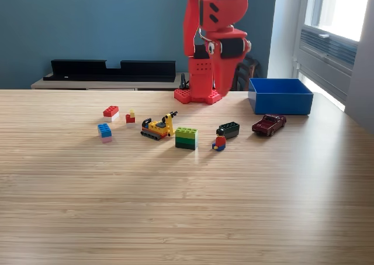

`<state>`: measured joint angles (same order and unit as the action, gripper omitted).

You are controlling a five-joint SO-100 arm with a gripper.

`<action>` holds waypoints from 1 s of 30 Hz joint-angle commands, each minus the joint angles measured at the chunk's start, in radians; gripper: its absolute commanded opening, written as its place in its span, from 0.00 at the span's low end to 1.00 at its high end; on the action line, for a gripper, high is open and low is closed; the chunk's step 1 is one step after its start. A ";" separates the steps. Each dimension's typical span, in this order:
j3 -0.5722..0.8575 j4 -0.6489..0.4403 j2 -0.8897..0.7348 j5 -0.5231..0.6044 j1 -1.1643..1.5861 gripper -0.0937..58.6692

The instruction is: Grasp a lego block and put it in the bin.

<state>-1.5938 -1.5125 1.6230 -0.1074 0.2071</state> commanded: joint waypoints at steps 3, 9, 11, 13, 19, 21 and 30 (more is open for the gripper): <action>-0.115 0.067 0.091 -0.114 0.017 0.47; -0.215 0.143 0.091 -0.181 0.015 0.46; -0.239 0.181 0.089 -0.193 0.015 0.45; -0.264 0.227 0.089 -0.206 0.015 0.45; -0.322 0.373 0.080 -0.224 0.015 0.42; -0.330 0.413 0.077 -0.222 0.017 0.41; -0.394 0.522 0.075 -0.224 0.032 0.34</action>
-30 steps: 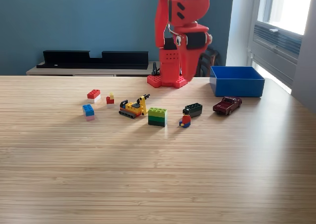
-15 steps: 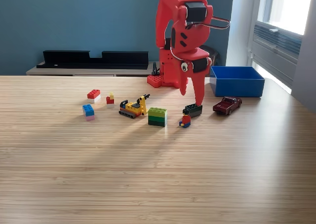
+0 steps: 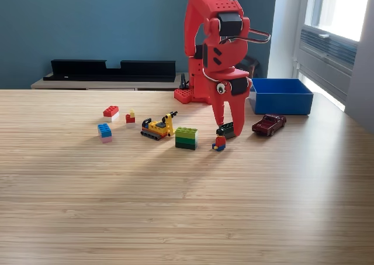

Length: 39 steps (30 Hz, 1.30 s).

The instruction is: Grasp a lego block and put it in the bin.

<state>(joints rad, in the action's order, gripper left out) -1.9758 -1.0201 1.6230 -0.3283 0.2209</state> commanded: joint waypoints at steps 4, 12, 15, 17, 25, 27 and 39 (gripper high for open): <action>-0.040 0.049 0.074 -0.002 0.034 0.31; -0.081 0.087 0.074 0.012 0.054 0.14; -0.072 0.091 0.074 0.028 0.052 0.03; -0.057 0.089 0.074 0.043 0.049 0.00; 0.164 -0.077 0.084 0.112 0.040 0.00; 0.279 -0.161 0.086 0.135 0.040 0.00; 0.653 -0.541 0.087 0.264 0.336 0.00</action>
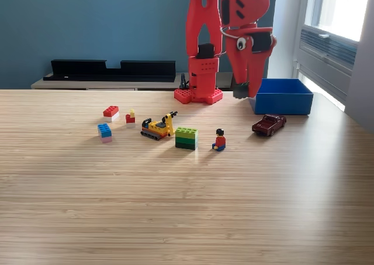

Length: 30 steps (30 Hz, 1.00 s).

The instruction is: Grasp a lego block and put it in the bin.

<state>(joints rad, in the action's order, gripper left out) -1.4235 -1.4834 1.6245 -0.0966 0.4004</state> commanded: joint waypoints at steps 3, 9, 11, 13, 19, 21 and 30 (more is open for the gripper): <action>0.095 -0.123 0.086 0.054 0.284 0.00; 0.069 -0.178 0.086 0.054 0.509 0.00; 0.058 -0.193 0.086 0.052 0.589 0.00; 0.041 -0.204 0.086 0.054 0.672 0.00; -0.040 -0.209 0.075 0.061 0.933 0.00; -0.060 -0.209 0.075 0.046 0.979 0.00; -0.046 -0.207 0.075 0.012 0.989 0.01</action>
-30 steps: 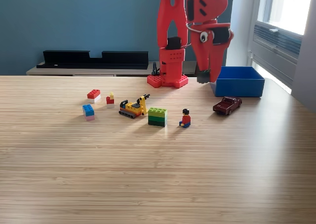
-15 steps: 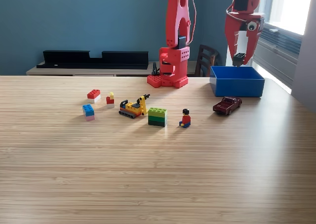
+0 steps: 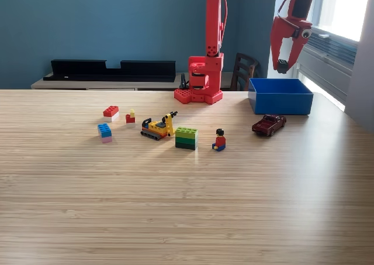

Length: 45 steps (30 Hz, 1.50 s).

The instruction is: Grasp a lego block and put it in the bin.

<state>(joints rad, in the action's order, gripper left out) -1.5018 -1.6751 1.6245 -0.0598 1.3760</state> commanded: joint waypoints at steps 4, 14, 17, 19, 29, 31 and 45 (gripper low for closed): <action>0.029 -0.015 0.075 -0.035 0.011 0.45; 0.084 -0.015 0.075 -0.017 -0.081 0.35; 0.138 -0.014 0.083 0.032 -0.204 0.17; 0.178 -0.014 0.084 0.057 -0.314 0.13; 0.272 -0.008 0.081 0.129 -0.931 0.00; 0.264 -0.006 0.081 0.130 -1.042 0.00; 0.067 0.075 0.086 0.095 -1.227 0.00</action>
<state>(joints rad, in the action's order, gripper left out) -1.4327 -1.6153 1.6245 0.0291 0.1565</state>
